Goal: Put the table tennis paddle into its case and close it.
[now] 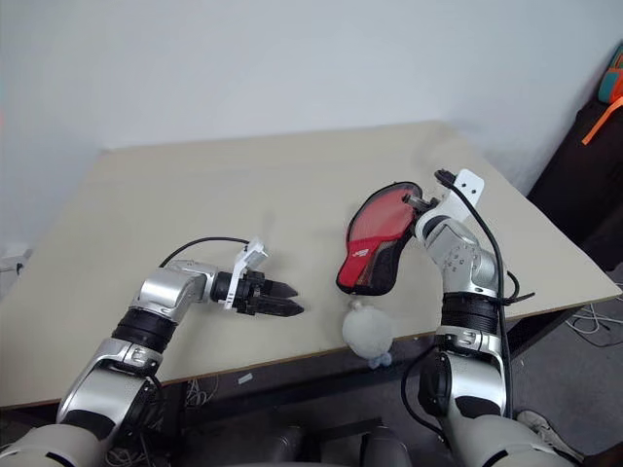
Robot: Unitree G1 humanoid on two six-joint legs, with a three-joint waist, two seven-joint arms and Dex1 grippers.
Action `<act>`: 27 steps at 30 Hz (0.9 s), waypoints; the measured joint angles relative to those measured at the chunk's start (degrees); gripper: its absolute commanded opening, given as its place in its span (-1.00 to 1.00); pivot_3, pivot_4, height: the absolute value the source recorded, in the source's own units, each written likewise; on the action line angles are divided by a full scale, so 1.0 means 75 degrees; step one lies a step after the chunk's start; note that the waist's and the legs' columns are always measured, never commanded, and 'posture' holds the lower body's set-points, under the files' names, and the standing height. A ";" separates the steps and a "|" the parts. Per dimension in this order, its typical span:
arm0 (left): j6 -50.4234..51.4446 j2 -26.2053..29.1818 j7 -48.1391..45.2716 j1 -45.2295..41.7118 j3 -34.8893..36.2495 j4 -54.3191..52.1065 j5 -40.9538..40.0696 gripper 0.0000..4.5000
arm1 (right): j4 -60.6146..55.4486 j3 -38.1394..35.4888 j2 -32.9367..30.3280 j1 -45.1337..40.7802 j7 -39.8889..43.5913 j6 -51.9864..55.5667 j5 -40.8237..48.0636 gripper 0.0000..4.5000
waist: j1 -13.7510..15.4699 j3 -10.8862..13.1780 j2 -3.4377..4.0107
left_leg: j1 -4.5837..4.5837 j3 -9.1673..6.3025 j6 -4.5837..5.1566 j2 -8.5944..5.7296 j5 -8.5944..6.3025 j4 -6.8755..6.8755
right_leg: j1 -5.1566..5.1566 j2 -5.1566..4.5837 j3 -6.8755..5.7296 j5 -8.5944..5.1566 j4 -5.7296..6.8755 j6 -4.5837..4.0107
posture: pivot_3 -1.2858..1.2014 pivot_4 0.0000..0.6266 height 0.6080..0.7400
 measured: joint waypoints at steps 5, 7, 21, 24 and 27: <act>0.0008 0.0004 0.0079 0.0000 0.0000 -0.0023 -0.0113 0.70 | 0.0580 -0.0118 0.0130 -0.0096 -0.0262 -0.0511 -0.0066 -0.99 | -0.0070 0.0001 0.0001 | 0.0002 0.0005 -0.0010 0.0000 0.0006 -0.0017 | -0.0009 0.0004 0.0009 0.0000 -0.0001 0.0000 | 0.03 -1.00 0.41; 0.0011 0.0004 0.0103 0.0000 0.0000 -0.0026 -0.0182 0.70 | 0.0882 -0.0010 0.0043 -0.0144 -0.0233 -0.0554 -0.0222 -0.99 | -0.0076 0.0001 0.0001 | 0.0004 0.0008 -0.0015 0.0000 0.0009 -0.0020 | -0.0010 0.0007 0.0013 0.0000 -0.0001 -0.0001 | 0.03 -1.00 0.41; 0.0007 0.0005 0.0233 0.0000 0.0000 -0.0060 -0.0208 0.70 | 0.1721 0.0537 0.0055 0.0063 -0.0209 -0.0447 -0.0906 0.18 | -0.0258 0.0001 0.0001 | 0.0010 0.0016 -0.0027 0.0001 0.0016 -0.0041 | -0.0021 0.0015 0.0035 -0.0001 -0.0001 -0.0003 | 0.03 -1.00 0.41; -0.0003 0.0009 0.0241 -0.0002 0.0006 -0.0059 -0.0210 0.70 | 0.1428 0.0684 0.0054 0.0211 -0.0173 -0.0654 -0.0991 0.64 | -0.0246 0.0000 0.0001 | 0.0010 0.0015 -0.0027 -0.0003 0.0016 -0.0039 | -0.0018 0.0010 0.0032 -0.0001 -0.0001 -0.0003 | 0.03 -1.00 0.41; -0.0066 0.0012 0.0250 -0.0019 0.0053 -0.0040 -0.0222 0.70 | 0.0781 0.0920 -0.0006 0.0506 0.0026 -0.0883 -0.1081 0.64 | -0.0247 0.0000 0.0001 | 0.0010 0.0014 -0.0027 -0.0003 0.0016 -0.0038 | -0.0021 0.0012 0.0033 -0.0002 0.0000 -0.0002 | 0.03 -1.00 0.41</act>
